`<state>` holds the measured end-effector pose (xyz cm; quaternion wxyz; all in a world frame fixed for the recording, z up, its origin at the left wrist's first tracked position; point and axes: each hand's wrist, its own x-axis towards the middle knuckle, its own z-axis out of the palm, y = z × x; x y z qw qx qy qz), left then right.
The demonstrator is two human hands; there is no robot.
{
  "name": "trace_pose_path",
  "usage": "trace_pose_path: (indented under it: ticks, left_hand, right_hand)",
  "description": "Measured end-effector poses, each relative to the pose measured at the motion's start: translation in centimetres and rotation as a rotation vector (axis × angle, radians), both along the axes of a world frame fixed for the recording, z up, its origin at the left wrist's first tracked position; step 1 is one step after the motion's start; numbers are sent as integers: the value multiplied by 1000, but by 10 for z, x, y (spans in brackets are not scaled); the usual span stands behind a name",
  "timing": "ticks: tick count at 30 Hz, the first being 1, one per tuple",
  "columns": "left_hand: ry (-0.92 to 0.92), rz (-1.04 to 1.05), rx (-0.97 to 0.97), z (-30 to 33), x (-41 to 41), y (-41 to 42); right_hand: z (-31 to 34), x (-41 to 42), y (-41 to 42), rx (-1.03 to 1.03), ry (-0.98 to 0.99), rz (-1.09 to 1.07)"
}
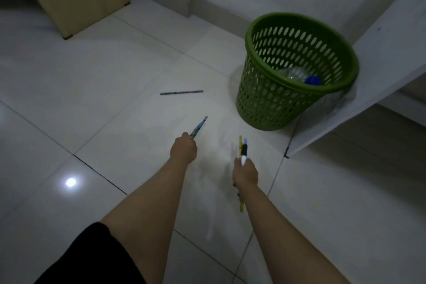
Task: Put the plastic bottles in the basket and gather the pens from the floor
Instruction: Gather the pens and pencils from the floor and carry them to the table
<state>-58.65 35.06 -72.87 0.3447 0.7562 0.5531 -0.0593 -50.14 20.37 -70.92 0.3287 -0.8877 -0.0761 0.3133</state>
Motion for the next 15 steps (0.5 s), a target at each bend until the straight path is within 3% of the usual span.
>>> trace_pose_path:
  ticks: [4, 9, 12, 15]
  left_hand:
    - [41, -6, -61, 15, 9, 23]
    - [-13, 86, -73, -9, 11, 50]
    - [-81, 162, 9, -25, 11, 75]
    - [-100, 92, 149, -42, 29, 109]
  right_hand:
    - [23, 13, 50, 96, 7, 119]
    - [-15, 24, 69, 39, 31, 31]
    - [-37, 22, 80, 10, 71, 9]
    - [-62, 32, 92, -22, 15, 142]
